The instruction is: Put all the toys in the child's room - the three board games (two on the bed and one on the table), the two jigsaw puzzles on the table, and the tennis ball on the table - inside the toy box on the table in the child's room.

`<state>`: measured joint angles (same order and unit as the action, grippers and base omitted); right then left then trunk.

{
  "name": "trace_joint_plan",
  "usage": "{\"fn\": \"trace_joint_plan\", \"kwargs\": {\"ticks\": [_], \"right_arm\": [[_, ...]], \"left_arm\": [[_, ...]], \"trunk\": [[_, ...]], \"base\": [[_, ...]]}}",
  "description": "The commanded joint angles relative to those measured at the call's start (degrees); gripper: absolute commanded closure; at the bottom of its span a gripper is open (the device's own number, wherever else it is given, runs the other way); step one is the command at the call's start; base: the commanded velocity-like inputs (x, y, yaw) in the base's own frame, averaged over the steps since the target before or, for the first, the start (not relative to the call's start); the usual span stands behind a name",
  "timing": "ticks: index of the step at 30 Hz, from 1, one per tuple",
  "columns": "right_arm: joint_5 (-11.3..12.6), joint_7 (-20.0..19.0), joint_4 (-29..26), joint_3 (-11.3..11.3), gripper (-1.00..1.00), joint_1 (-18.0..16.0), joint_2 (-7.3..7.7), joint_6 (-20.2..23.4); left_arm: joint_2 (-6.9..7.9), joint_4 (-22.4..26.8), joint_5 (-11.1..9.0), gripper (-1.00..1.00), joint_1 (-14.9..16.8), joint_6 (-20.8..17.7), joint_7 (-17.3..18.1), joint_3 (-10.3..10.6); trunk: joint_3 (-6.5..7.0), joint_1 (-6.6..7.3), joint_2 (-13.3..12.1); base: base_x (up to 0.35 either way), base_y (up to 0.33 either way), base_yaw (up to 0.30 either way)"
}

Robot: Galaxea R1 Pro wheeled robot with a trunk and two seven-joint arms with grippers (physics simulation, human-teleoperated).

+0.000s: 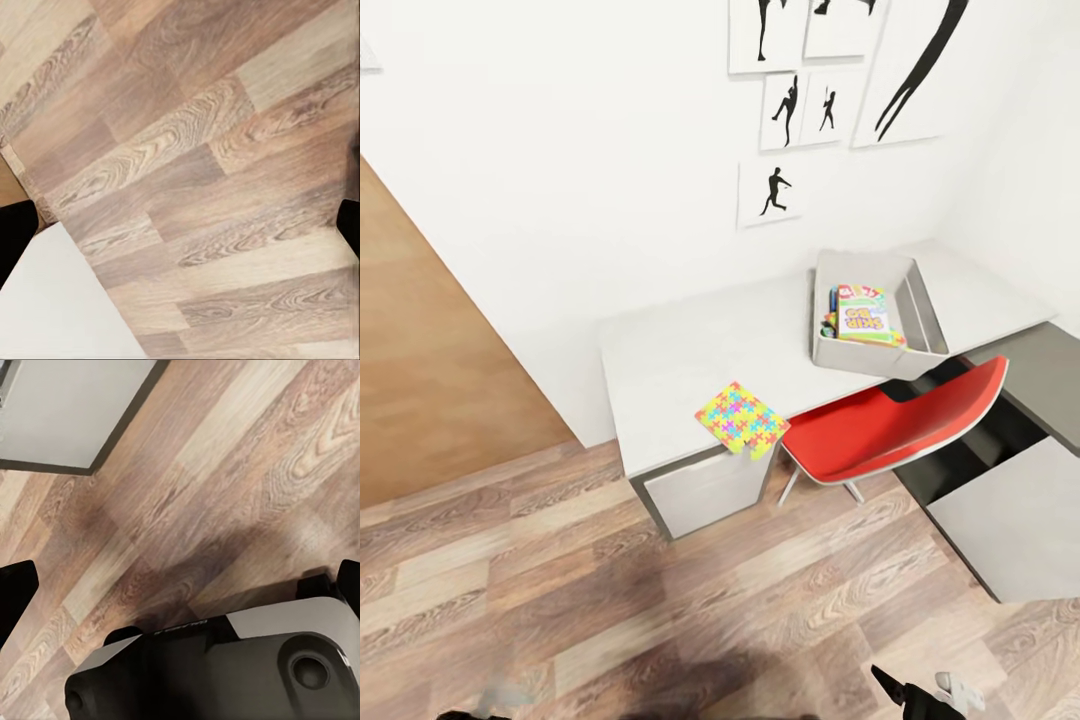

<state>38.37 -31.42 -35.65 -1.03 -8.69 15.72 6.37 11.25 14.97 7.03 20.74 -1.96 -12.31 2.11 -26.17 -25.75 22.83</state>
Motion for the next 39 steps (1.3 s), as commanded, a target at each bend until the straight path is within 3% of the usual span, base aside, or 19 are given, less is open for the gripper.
{"fn": "trace_joint_plan", "kwargs": {"ticks": [1,4,6,11,22,39], "right_arm": [[0.6,-0.2,0.0,-0.1,-1.0,0.0,0.0,0.6],[0.6,-0.2,0.0,-0.1,-1.0,0.0,0.01,0.6],[0.6,-0.2,0.0,-0.1,-1.0,0.0,-0.05,0.6],[0.6,-0.2,0.0,-0.1,-1.0,0.0,-0.01,0.3],[0.6,2.8,0.0,-0.1,-1.0,0.0,-0.42,0.1],[0.6,3.5,0.0,0.4,-1.0,0.0,-0.58,0.1]], "left_arm": [[-0.51,-2.6,0.5,-1.0,0.0,2.3,-0.4,-0.3],[-2.18,-8.7,0.7,-1.0,-0.1,8.0,-0.4,-0.9],[-2.92,-11.7,0.8,-1.0,-0.2,9.8,-0.4,-1.0],[-3.55,-15.2,0.9,-1.0,-1.0,10.3,0.1,-1.0],[-8.21,-16.6,0.9,-1.0,-4.0,10.5,0.2,-1.0],[-8.53,-16.6,0.8,-1.0,-4.1,10.4,0.2,-1.0]], "trunk": [[0.02,-0.03,0.1],[0.3,-0.03,0.1],[0.48,-0.03,0.1],[0.93,-0.03,0.1],[1.93,-0.03,0.1],[3.52,-0.03,0.1]], "base": [[0.0,0.0,0.0],[0.0,0.0,0.0],[0.0,0.0,0.0],[0.0,0.0,0.0],[0.0,0.0,0.0],[0.0,0.0,0.0]]}}
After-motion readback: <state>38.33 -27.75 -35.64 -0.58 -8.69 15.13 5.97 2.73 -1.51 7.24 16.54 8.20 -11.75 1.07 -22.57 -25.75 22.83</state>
